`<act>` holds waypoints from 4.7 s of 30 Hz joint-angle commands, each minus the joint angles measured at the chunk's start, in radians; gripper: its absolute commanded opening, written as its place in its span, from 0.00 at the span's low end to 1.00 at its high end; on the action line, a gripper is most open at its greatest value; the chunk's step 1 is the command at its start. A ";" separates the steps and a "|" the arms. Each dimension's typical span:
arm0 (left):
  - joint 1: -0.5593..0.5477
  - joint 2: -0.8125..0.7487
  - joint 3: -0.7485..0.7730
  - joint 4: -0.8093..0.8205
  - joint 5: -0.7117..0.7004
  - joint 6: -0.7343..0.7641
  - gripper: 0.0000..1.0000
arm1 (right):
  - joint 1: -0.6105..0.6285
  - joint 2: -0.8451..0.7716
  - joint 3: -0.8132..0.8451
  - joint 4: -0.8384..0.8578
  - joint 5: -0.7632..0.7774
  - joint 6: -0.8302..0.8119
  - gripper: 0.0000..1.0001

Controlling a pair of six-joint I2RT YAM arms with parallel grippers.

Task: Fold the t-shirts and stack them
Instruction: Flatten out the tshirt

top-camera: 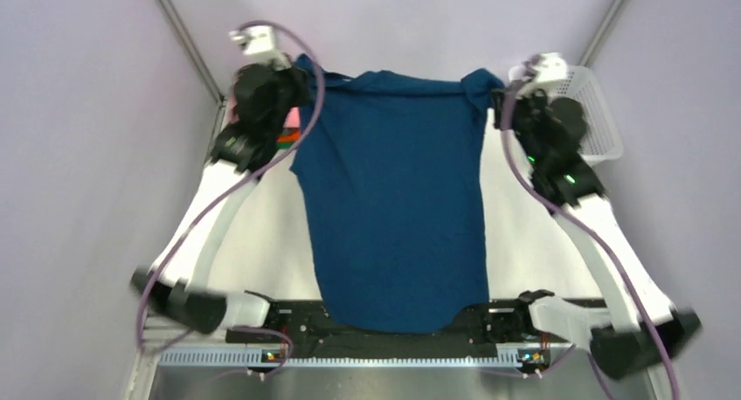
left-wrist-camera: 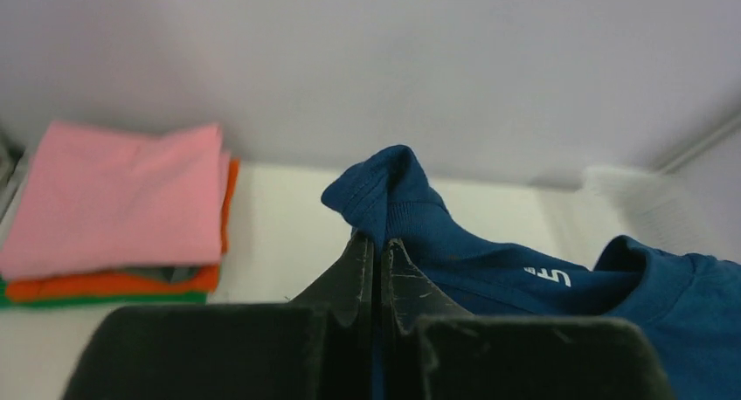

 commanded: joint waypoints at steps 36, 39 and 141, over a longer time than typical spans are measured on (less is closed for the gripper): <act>0.032 0.599 -0.043 -0.185 0.294 -0.064 0.99 | 0.151 0.113 -0.579 -0.216 -0.310 0.502 0.99; 0.035 0.681 -0.016 -0.205 0.284 -0.087 0.99 | 0.172 0.146 -0.685 -0.115 -0.328 0.563 0.99; -0.016 -0.285 -1.065 -0.301 0.126 -0.713 0.00 | -0.074 -0.063 -0.790 -0.507 0.356 0.814 0.83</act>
